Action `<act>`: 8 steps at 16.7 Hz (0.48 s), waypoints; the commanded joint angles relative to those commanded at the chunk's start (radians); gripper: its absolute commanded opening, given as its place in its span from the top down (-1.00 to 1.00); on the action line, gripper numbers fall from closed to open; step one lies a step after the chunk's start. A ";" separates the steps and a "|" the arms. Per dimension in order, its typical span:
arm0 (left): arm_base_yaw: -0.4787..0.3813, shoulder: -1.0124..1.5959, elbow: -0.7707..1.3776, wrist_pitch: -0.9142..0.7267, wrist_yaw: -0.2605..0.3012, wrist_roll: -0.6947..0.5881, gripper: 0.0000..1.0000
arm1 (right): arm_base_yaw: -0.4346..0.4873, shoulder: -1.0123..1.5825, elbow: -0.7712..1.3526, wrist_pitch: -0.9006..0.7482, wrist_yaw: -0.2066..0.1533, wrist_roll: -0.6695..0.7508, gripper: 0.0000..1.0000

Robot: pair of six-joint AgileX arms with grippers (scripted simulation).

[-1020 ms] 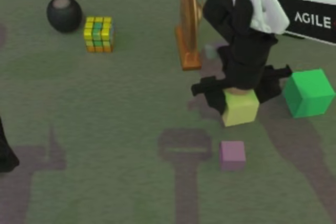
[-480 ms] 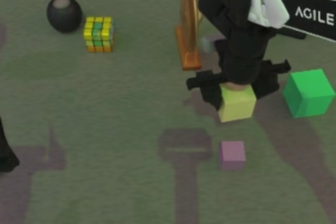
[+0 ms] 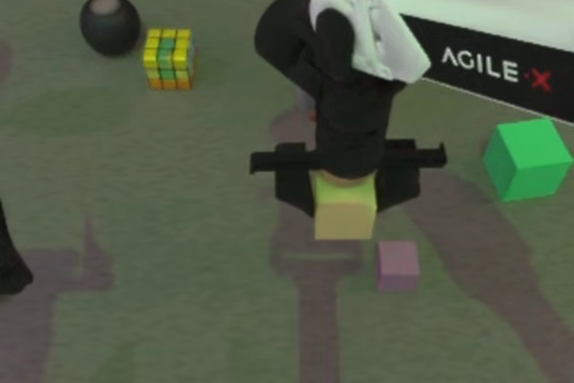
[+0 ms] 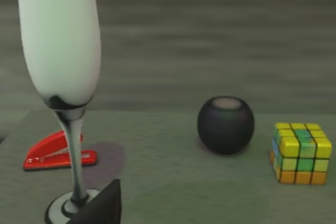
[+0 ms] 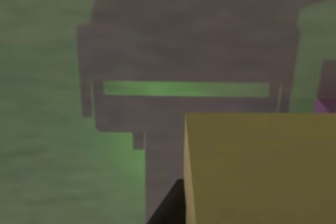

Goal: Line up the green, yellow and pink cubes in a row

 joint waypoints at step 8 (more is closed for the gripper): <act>0.000 0.000 0.000 0.000 0.000 0.000 -1.00 | 0.017 0.000 -0.014 0.015 0.000 0.032 1.00</act>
